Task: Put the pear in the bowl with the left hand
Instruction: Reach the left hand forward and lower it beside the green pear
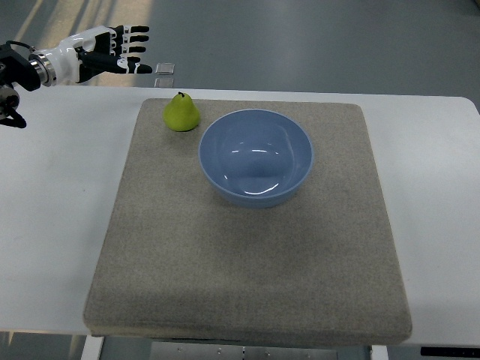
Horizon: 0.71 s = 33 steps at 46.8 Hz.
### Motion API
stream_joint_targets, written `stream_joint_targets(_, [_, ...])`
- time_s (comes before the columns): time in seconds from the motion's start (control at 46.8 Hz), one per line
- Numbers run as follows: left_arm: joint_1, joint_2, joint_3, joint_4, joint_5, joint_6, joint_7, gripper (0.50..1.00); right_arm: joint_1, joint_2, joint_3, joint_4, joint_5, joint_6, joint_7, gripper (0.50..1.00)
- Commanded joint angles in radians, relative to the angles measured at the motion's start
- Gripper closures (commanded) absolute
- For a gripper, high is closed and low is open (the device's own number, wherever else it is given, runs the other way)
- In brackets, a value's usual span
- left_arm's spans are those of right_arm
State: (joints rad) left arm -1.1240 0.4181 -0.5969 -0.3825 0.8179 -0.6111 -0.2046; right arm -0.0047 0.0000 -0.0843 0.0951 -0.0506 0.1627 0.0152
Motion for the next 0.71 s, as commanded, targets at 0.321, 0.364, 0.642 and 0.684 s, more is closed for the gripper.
stream_joint_targets(0.321, [-0.100, -0.013, 0.097, -0.007, 0.481, 0.068, -0.099, 0.506, 0.000, 0.000, 0.000, 0.000, 0.000, 0.000, 0.000, 0.574])
stream_joint_targets(0.364, [-0.100, -0.028, 0.098, -0.006, 0.516, 0.093, -0.104, 0.506, 0.000, 0.000, 0.000, 0.000, 0.000, 0.000, 0.000, 0.574])
stream_joint_targets(0.642, [-0.125, -0.045, 0.184, -0.009, 0.662, 0.159, -0.104, 0.506, 0.000, 0.000, 0.000, 0.000, 0.000, 0.000, 0.000, 0.574])
stream_joint_targets(0.684, [-0.126, -0.051, 0.209, -0.012, 0.662, 0.162, -0.104, 0.506, 0.000, 0.000, 0.000, 0.000, 0.000, 0.000, 0.000, 0.574])
